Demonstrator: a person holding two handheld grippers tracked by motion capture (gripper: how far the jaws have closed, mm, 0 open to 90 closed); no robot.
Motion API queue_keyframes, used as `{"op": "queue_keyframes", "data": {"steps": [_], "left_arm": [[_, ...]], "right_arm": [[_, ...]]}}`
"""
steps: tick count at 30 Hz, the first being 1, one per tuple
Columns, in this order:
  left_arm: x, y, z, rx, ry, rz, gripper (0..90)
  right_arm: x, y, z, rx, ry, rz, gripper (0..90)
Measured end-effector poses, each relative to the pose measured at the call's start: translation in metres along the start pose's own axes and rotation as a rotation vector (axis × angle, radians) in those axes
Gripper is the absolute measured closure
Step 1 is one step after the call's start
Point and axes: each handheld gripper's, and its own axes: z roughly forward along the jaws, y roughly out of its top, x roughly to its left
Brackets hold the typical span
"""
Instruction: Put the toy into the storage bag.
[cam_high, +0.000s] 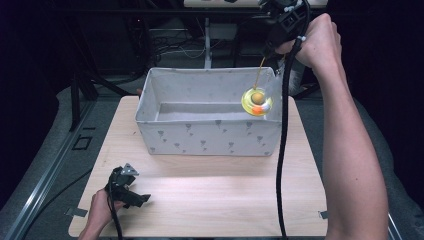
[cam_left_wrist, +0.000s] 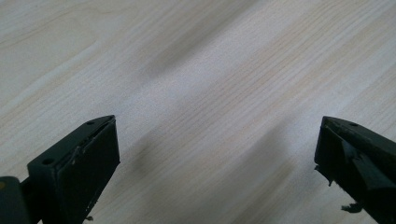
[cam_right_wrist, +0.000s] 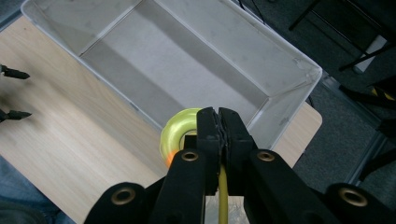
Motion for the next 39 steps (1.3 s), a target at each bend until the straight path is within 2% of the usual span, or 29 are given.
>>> {"op": "queue_keyframes", "data": {"steps": [11, 17, 39], "left_arm": [[-0.001, 0.0, 0.0, -0.001, 0.0, 0.0, 0.2], [-0.001, 0.0, 0.0, -0.003, -0.001, -0.001, 0.2], [-0.001, 0.0, -0.001, -0.005, -0.001, 0.002, 0.2]], "right_arm": [[-0.01, 0.003, 0.011, -0.022, 0.001, 0.024, 88.4], [-0.014, 0.005, 0.018, -0.014, -0.002, 0.031, 88.4], [-0.026, 0.007, 0.077, 0.021, 0.024, 0.051, 88.4]]}}
